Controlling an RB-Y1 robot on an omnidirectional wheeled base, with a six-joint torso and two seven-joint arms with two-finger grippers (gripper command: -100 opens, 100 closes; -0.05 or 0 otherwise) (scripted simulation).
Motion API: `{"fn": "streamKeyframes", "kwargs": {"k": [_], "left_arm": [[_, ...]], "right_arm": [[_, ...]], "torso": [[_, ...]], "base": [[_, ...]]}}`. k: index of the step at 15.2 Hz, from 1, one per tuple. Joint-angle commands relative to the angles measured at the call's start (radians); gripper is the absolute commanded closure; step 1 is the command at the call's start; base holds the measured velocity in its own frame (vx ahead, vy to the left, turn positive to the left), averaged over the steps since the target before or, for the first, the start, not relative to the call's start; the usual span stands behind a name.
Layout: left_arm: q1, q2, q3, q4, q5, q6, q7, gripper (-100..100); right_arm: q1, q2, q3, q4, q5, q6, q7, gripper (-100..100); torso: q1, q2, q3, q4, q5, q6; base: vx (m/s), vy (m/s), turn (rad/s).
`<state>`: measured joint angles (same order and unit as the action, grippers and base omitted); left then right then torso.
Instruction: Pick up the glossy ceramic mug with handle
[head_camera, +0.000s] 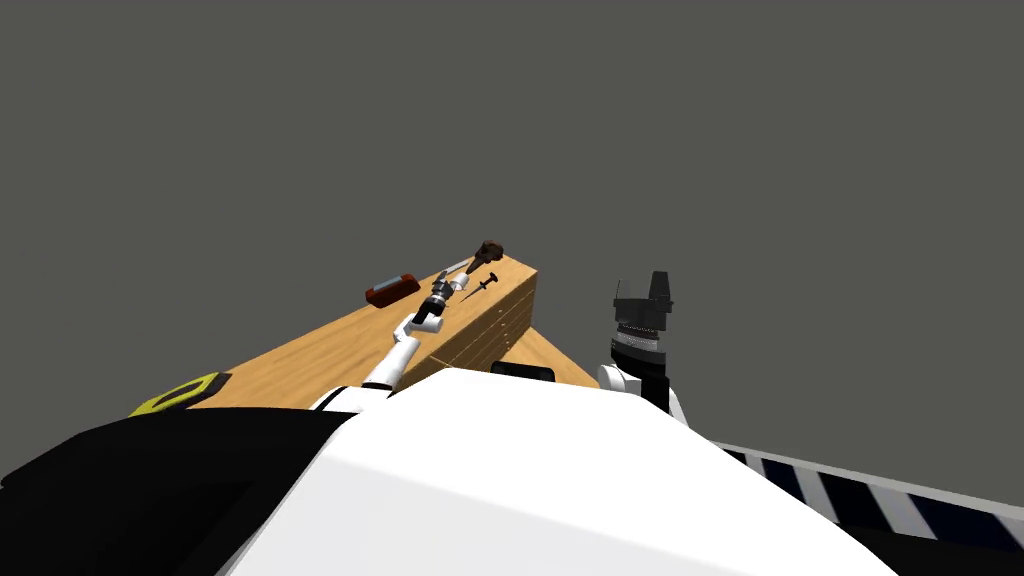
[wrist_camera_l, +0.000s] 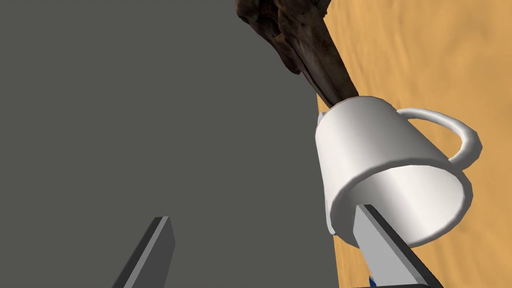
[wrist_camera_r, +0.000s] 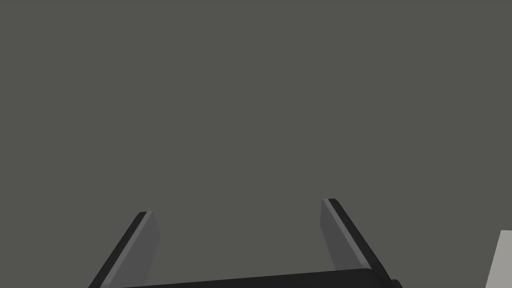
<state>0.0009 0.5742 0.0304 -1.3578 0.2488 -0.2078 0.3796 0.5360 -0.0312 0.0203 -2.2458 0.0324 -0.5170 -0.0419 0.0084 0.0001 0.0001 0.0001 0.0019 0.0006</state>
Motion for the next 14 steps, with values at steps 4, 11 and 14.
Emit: {"fn": "streamKeyframes", "kwargs": {"k": [4,11,14], "left_arm": [[-0.052,0.023,-0.001,0.094,0.015,0.030,0.028,-100],[-0.105,0.046,-0.003,0.196,0.032,0.059,0.058,-100],[-0.130,0.055,-0.003,0.245,0.040,0.074,0.072,-100]], "right_arm": [[0.000,0.000,0.000,0.000,0.000,0.000,0.000,0],[0.000,0.000,0.000,0.000,0.000,0.000,0.000,0],[0.000,0.000,0.000,0.000,0.000,0.000,0.000,0]], "torso": [[-0.001,-0.001,0.000,0.000,0.000,-0.001],[0.000,-0.001,0.000,0.000,0.000,0.000],[0.000,-0.002,-0.001,0.000,0.000,0.000]], "base": [[-0.057,0.051,-0.200],[-0.064,0.059,-0.212],[-0.055,0.048,-0.160]]}}
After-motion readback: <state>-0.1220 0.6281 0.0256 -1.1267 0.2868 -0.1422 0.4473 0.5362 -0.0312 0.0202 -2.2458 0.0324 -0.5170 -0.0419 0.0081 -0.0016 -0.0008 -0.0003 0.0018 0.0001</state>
